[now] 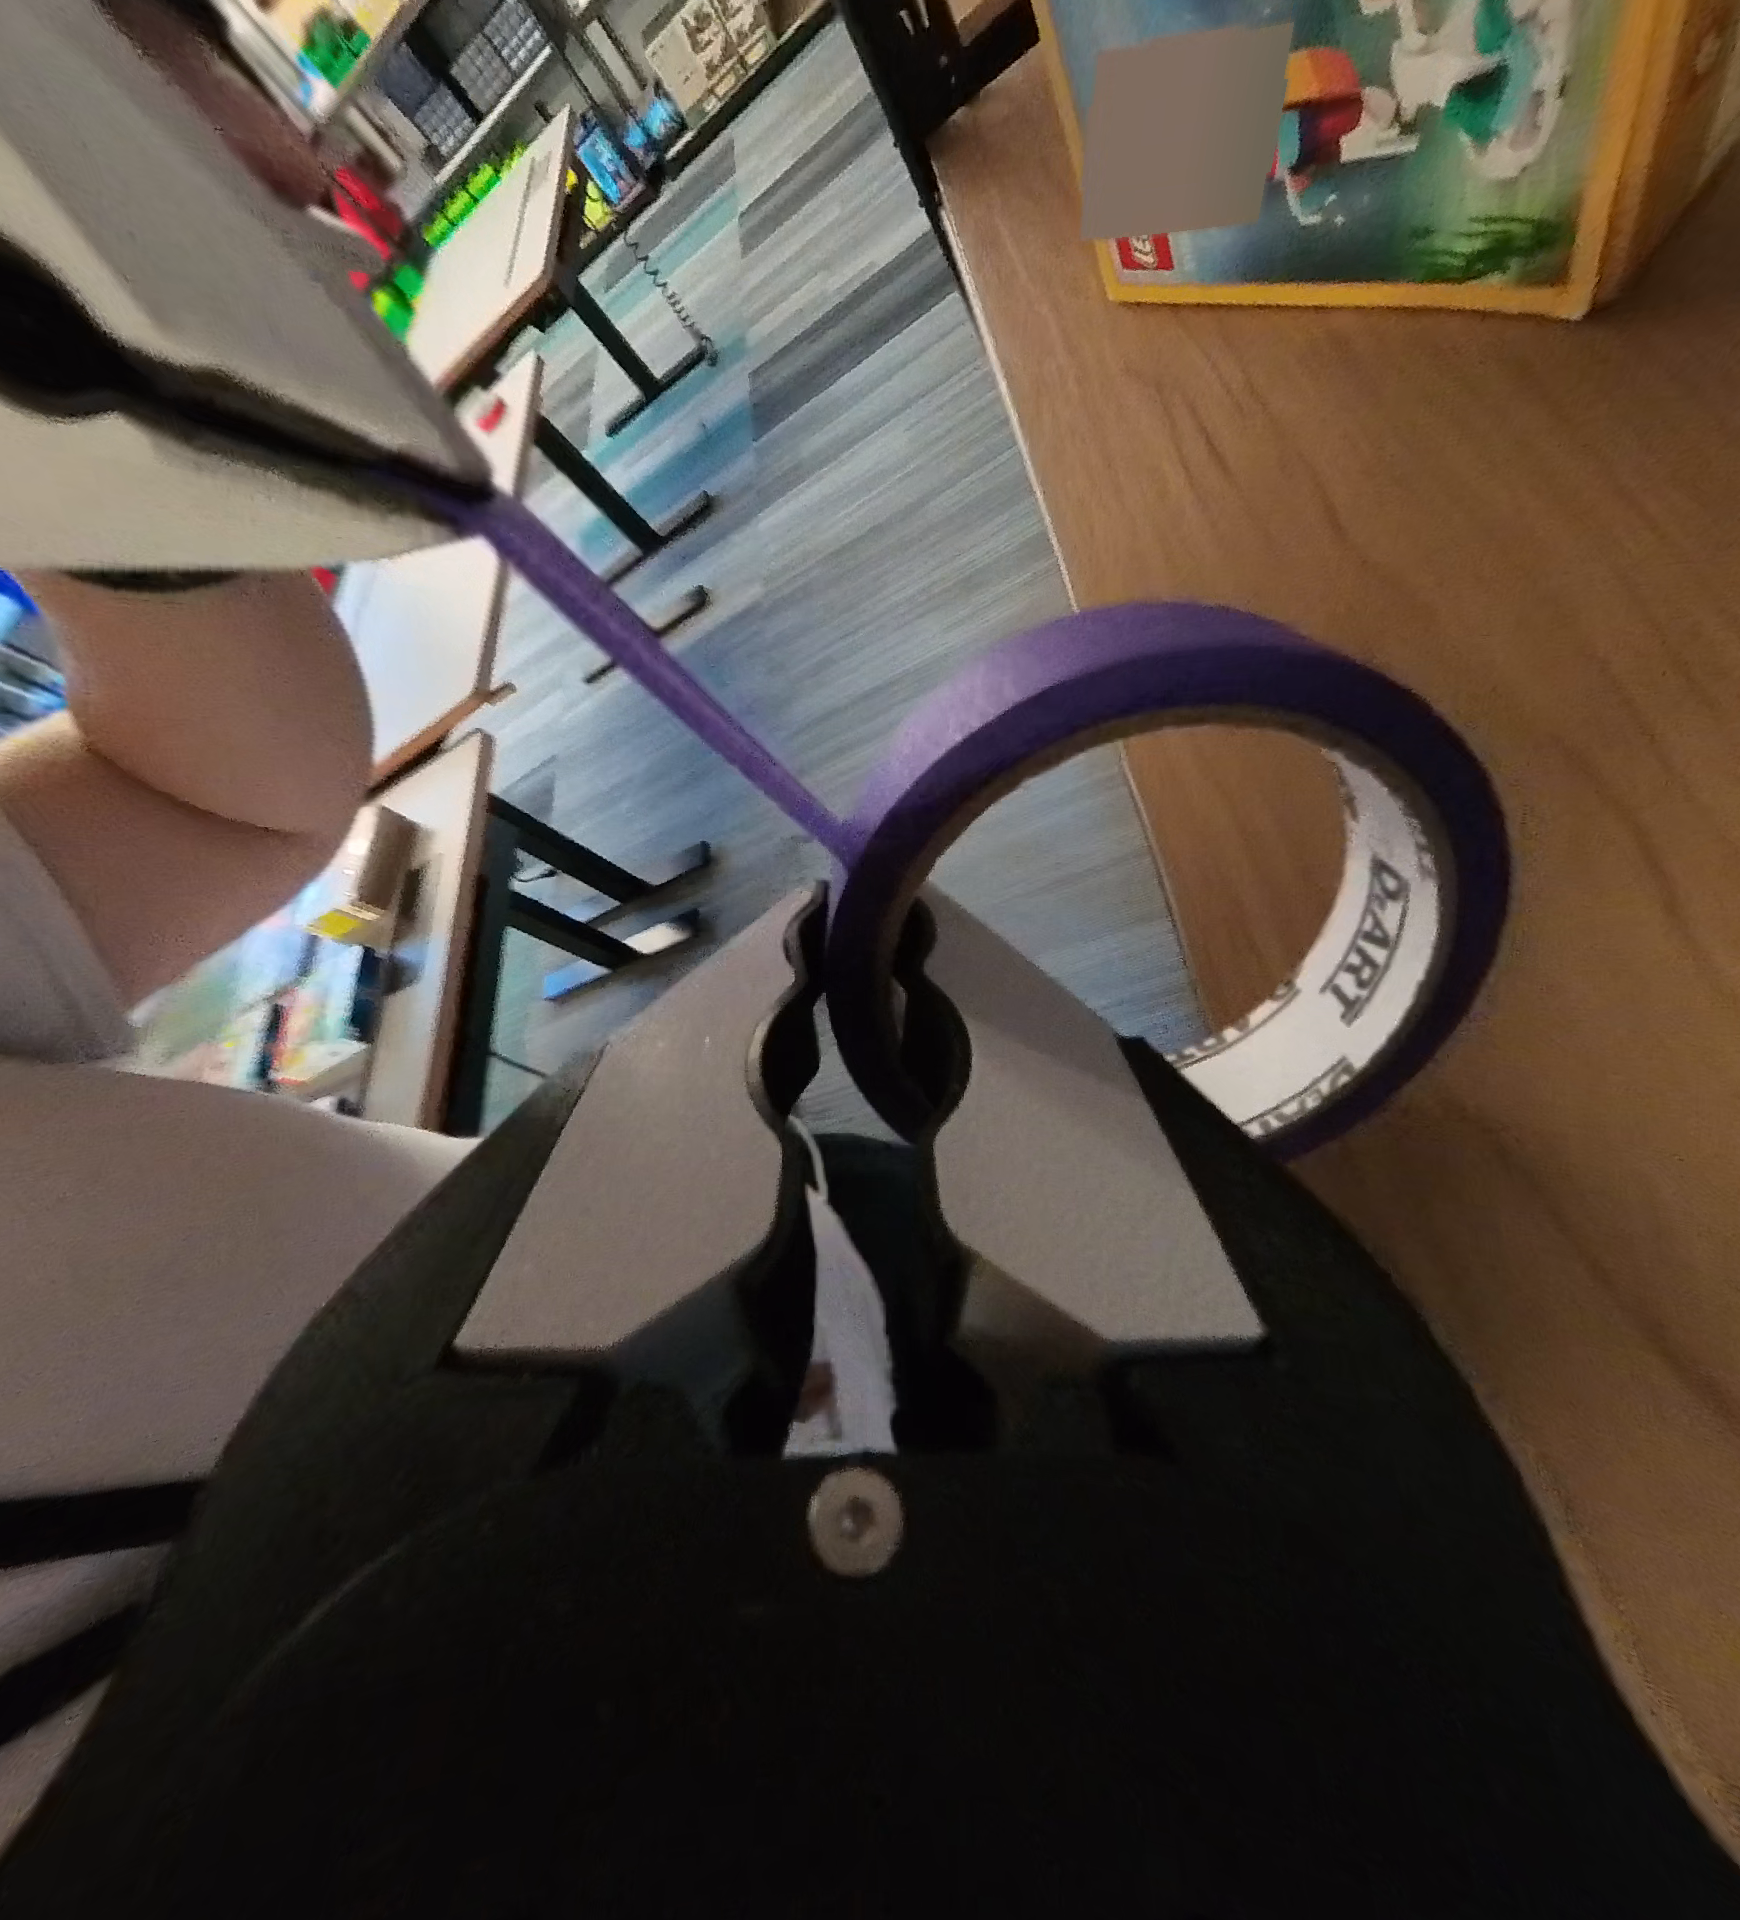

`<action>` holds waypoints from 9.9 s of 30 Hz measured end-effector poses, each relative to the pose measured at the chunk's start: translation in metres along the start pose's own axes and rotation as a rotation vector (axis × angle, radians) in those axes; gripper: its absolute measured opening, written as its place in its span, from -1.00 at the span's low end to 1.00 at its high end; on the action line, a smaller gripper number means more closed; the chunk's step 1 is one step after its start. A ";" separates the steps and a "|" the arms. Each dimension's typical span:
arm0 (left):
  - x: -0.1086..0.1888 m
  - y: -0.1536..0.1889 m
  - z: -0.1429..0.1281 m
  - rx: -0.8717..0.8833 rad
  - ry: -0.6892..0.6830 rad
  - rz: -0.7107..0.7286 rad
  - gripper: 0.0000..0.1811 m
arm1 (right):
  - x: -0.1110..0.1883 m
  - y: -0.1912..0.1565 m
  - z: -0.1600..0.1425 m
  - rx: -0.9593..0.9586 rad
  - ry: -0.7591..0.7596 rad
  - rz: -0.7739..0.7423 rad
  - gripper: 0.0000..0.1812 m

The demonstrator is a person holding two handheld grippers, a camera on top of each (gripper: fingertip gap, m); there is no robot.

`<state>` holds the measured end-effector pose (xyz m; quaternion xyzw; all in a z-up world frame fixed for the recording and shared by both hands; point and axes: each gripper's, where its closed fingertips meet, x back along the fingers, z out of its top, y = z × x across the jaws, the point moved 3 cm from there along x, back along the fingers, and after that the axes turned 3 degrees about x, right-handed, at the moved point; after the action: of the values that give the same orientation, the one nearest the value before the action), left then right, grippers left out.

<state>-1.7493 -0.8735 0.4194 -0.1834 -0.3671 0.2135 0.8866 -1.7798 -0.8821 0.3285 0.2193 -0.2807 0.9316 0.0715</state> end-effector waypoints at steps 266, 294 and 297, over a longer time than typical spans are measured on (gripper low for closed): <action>-0.062 -0.031 0.048 0.080 0.096 0.297 -1.00 | 0.070 -0.051 -0.042 0.433 0.534 0.073 -0.56; -0.078 -0.047 0.057 0.136 -0.333 -0.061 -1.00 | -0.045 -0.076 -0.016 0.281 0.649 0.567 -0.30; -0.081 -0.052 0.055 0.117 -0.369 -0.053 -1.00 | -0.047 -0.072 -0.007 0.279 0.723 0.600 -0.30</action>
<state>-1.8283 -0.9497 0.4344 -0.0797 -0.5152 0.2412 0.8186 -1.7216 -0.8188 0.3379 -0.2013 -0.1612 0.9563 -0.1374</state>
